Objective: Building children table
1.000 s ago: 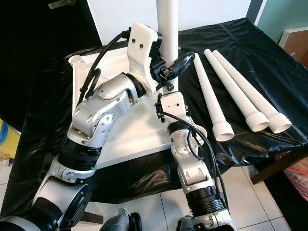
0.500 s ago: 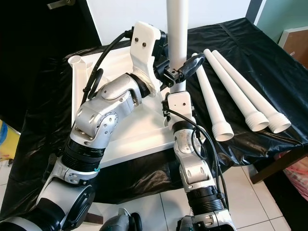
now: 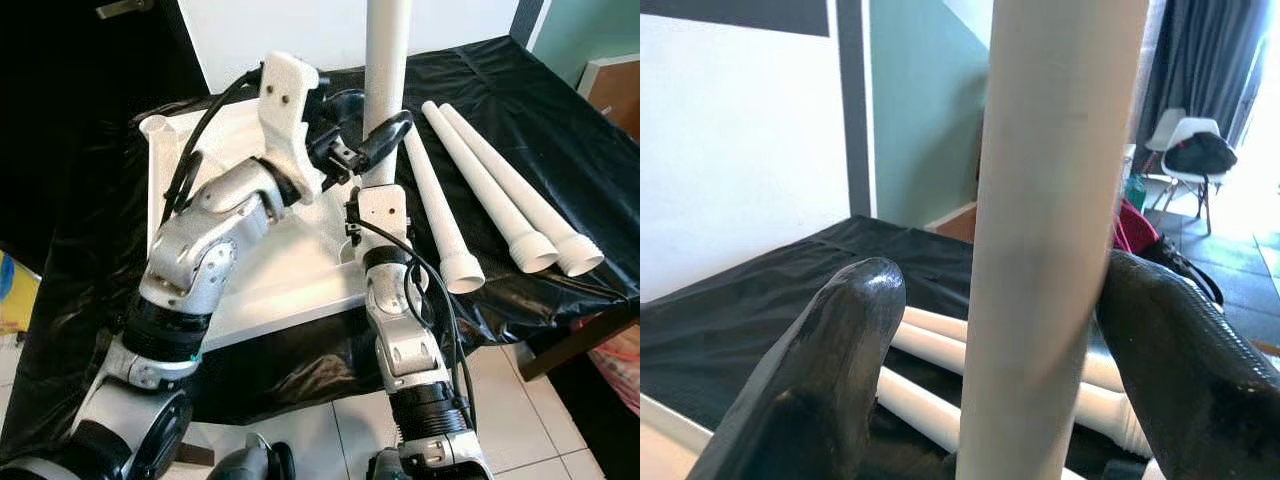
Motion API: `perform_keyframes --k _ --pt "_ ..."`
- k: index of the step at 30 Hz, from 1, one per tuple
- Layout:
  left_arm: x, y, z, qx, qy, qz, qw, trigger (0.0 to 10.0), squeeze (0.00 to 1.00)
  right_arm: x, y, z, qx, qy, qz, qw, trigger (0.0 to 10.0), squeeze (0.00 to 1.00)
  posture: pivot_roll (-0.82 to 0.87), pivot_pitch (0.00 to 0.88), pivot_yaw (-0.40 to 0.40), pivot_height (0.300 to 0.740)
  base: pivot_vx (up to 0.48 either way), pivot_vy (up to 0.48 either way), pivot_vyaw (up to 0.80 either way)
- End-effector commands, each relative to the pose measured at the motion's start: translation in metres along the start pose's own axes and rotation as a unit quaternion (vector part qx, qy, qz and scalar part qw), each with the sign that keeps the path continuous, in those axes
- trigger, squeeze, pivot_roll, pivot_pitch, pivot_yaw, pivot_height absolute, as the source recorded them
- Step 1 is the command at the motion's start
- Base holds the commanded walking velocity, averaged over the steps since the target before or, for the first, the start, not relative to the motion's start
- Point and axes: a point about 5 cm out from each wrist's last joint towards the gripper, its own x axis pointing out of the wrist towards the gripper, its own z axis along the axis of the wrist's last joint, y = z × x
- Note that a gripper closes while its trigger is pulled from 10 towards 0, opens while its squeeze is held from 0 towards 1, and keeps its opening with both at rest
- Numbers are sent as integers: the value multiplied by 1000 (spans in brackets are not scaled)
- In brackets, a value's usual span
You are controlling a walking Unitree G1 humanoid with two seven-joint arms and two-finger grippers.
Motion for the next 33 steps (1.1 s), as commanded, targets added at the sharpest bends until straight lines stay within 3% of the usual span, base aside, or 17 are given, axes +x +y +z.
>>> perform_keyframes --k 1,12,22,33 --pt "-7 10 4 7 -13 27 1000 10000 0 1 -5 3 16 -3 -11 1000 10000 0 -87 115 72 740 0 0 0" --pt "-24 14 -7 18 -4 35 999 10000 0 0 -21 3 35 -12 -10 999 10000 0 -82 107 60 740 0 0 0" --pt "-35 5 -35 33 47 34 998 10000 0 -5 -32 3 46 -21 -1 999 10000 0 -46 108 54 740 0 0 0" --pt "-44 1 -44 50 68 46 995 10000 0 -8 -32 6 49 -28 20 998 10000 0 -9 139 31 740 0 0 0"
